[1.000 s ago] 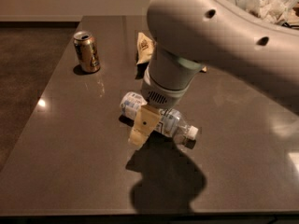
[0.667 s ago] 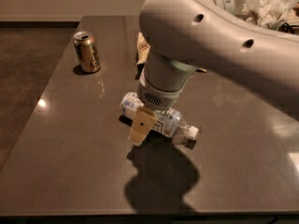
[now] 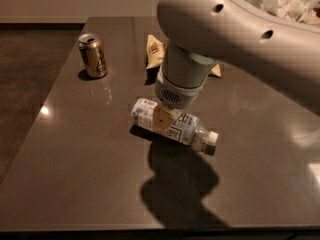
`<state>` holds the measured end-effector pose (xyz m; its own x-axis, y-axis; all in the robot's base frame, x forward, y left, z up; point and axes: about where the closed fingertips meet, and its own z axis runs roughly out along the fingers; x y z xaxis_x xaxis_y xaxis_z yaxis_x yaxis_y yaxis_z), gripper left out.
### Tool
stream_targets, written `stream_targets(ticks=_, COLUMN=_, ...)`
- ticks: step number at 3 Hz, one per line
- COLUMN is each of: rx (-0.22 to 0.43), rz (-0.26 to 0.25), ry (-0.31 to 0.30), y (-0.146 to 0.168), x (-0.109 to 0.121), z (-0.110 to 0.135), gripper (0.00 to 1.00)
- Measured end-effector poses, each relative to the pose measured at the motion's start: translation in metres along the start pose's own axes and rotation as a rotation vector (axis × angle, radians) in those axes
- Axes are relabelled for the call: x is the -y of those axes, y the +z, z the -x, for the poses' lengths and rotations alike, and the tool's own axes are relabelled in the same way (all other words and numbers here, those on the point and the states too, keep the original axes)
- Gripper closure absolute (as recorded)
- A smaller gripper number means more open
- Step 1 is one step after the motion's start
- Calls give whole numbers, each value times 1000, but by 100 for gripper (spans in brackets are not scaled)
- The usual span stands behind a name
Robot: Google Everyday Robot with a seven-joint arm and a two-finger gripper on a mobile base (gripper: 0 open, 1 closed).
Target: Move blue plastic bottle near brown chip bag
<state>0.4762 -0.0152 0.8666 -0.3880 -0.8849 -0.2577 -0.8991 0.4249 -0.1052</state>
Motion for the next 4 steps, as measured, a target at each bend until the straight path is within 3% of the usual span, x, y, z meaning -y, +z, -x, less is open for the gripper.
stream_targets(ticks=1, rx=-3, rz=-27, ry=25, y=-17, x=28, z=-3, gripper=88)
stream_targets(ticks=2, rx=-18, rz=-32, ry=72, y=-27, x=68, z=-13, gripper=100)
stream_targets(ticks=4, rx=-21, rz=-40, ry=184, y=-27, x=140, z=-36, gripper=100)
